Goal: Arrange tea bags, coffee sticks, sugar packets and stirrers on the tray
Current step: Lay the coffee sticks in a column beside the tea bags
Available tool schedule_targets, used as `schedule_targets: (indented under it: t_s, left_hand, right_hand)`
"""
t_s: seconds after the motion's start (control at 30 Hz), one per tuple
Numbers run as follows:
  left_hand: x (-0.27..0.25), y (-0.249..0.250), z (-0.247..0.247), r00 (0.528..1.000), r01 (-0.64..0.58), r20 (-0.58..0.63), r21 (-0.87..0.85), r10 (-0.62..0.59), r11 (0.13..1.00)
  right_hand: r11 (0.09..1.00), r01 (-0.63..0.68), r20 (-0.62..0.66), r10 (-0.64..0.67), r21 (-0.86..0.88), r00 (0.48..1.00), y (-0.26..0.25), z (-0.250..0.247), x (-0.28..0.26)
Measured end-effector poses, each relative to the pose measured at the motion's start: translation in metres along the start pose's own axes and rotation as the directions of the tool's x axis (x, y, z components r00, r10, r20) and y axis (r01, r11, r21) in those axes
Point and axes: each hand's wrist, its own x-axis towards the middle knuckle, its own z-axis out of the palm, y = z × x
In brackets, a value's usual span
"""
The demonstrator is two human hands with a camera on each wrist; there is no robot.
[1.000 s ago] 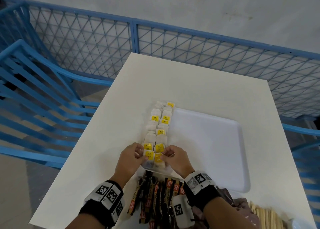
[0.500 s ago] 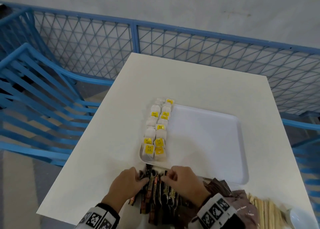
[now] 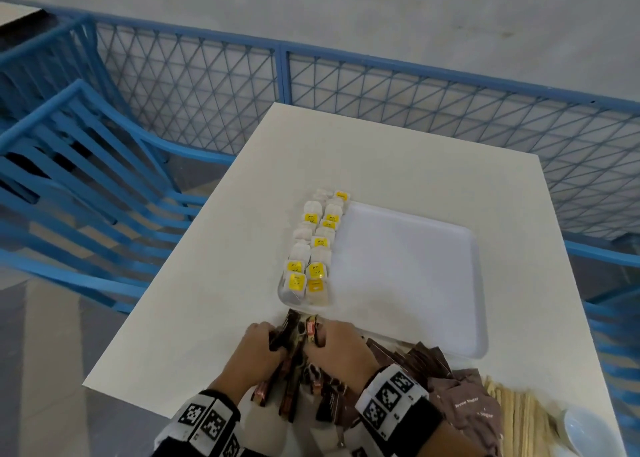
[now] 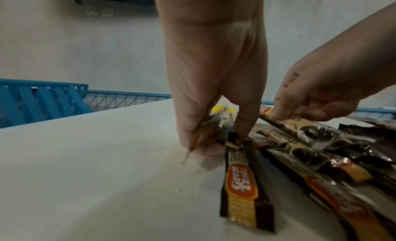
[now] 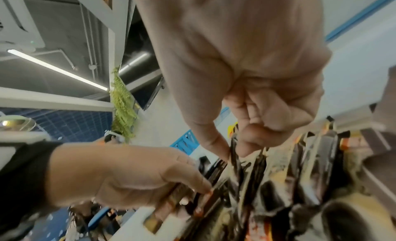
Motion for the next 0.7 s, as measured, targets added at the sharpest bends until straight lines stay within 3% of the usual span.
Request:
schedule_targets:
  t_s: [0.2,0.3,0.4,0.53,0.7]
  left_hand:
    - [-0.023,0.008,-0.008,0.994,0.029,-0.095,-0.297,-0.06,0.954]
    - [-0.036,0.019,-0.013,0.993,0.009,-0.1,-0.461,-0.063,0.887]
    - [-0.051,0.043,-0.016,0.998,-0.047,-0.067,-0.592,0.009,0.804]
    - [-0.061,0.067,-0.013,0.987,-0.145,-0.043,-0.629,0.152,0.764]
    - [-0.058,0.068,-0.014,0.983,-0.143,-0.003,-0.631,0.182,0.762]
  right_hand:
    - [0.973,0.019,-0.096,0.003,0.229,0.995,0.009,-0.025,-0.016]
    - [0.932,0.078,-0.108,-0.042,0.355,0.993,0.007,-0.035,-0.025]
    - [0.867,0.138,-0.114,-0.094,0.48,0.989,-0.001,-0.04,-0.034]
    - [0.854,0.247,-0.169,-0.189,0.458,0.967,-0.007,-0.043,-0.043]
    - [0.84,0.257,-0.177,-0.194,0.479,0.965,-0.001,-0.044,-0.046]
